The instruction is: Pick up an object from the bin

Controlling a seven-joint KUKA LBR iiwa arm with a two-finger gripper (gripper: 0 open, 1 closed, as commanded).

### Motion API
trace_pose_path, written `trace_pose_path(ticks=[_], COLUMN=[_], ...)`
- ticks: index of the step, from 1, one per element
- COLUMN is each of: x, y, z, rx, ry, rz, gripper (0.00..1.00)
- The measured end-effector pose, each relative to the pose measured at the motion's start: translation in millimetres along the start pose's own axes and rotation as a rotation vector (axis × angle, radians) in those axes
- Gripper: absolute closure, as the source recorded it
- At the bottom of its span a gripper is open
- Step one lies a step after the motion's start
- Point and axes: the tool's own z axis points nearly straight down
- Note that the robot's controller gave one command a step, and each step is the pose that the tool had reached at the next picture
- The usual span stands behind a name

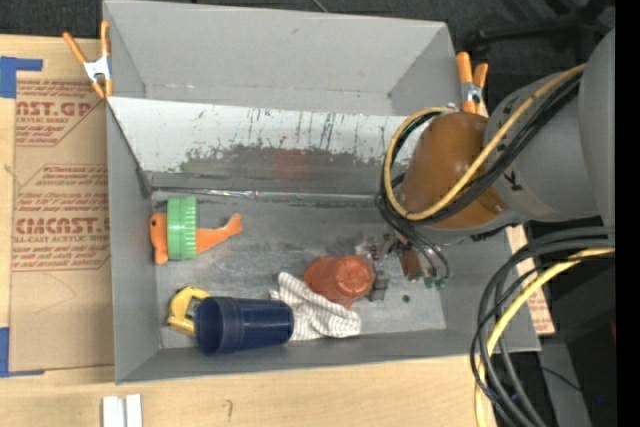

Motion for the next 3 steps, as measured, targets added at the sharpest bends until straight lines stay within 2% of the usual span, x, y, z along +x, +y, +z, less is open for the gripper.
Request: trace_pose_path(ticks=[1,2,3], x=[5.8,7.2,21.8], y=[16.7,15.7,36.7], z=[-5.0,-18.8,-45.6], rx=[0.000,-0.001,-0.001], ry=[0.001,0.001,0.002], rz=[-0.003,-0.010,0.068], gripper=[1.00,1.00,0.00])
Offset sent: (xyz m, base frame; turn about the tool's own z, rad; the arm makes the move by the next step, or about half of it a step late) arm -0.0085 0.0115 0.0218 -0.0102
